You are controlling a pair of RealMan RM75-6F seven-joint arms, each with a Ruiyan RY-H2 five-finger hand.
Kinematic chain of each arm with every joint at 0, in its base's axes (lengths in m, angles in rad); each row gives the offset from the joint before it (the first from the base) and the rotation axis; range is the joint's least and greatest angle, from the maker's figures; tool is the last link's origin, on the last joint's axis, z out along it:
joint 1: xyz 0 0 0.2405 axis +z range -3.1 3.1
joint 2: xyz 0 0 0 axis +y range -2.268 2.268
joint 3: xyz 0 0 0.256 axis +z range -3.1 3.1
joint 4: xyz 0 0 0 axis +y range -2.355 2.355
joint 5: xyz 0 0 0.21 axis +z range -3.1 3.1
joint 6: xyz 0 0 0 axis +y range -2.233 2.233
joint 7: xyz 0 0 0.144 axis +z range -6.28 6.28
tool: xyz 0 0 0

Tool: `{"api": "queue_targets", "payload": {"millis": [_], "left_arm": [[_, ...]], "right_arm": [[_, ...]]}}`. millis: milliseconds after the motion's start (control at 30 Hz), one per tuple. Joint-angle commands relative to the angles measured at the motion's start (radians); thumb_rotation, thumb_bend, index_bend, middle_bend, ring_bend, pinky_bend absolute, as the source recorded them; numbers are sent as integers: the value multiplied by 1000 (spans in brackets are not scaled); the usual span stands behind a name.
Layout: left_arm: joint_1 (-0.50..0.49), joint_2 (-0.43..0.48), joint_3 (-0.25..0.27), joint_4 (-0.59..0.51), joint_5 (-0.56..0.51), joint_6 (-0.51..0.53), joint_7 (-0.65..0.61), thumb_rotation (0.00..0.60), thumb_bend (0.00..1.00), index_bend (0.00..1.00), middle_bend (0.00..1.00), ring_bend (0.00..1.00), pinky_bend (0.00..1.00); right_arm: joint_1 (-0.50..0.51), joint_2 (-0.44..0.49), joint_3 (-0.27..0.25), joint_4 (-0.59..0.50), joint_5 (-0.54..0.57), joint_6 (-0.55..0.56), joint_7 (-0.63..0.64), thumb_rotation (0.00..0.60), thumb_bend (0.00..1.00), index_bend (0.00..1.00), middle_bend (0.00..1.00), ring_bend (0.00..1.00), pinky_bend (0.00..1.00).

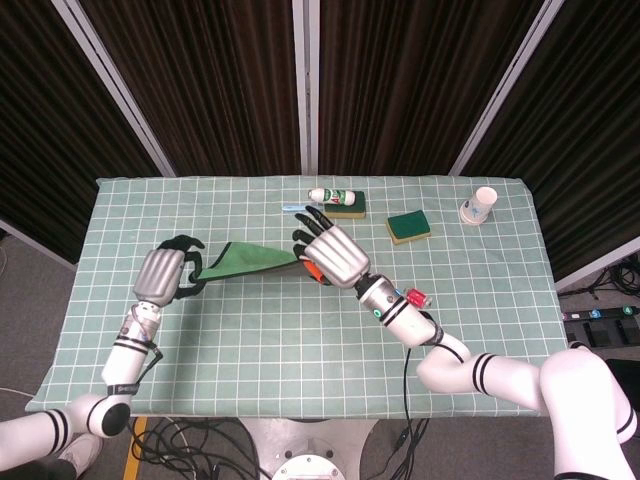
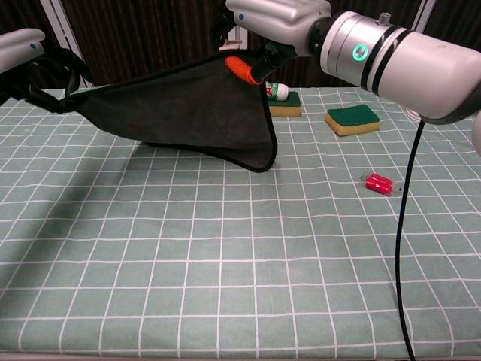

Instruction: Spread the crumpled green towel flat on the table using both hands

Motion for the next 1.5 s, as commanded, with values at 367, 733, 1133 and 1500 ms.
{"api": "queue_targets", "payload": {"millis": [367, 733, 1133, 1500], "left_arm": [[81, 87, 98, -120, 109, 37, 18, 589, 447, 754, 411, 245, 287], [80, 82, 140, -127, 137, -27, 61, 585, 421, 737, 404, 245, 287], [58, 122, 189, -162, 130, -137, 146, 558, 285, 514, 324, 239, 287], [31, 204, 189, -278, 51, -207, 213, 548, 48, 201, 218, 187, 284]], "right_arm": [[-51, 4, -59, -63, -87, 13, 63, 600, 465, 682, 299, 72, 0], [-76, -38, -99, -46, -115, -10, 19, 599, 466, 681, 299, 68, 0], [-104, -88, -147, -31, -160, -21, -67, 598, 465, 677, 299, 59, 0], [-130, -120, -175, -40, -196, -20, -133, 599, 465, 668, 296, 58, 0]]}}
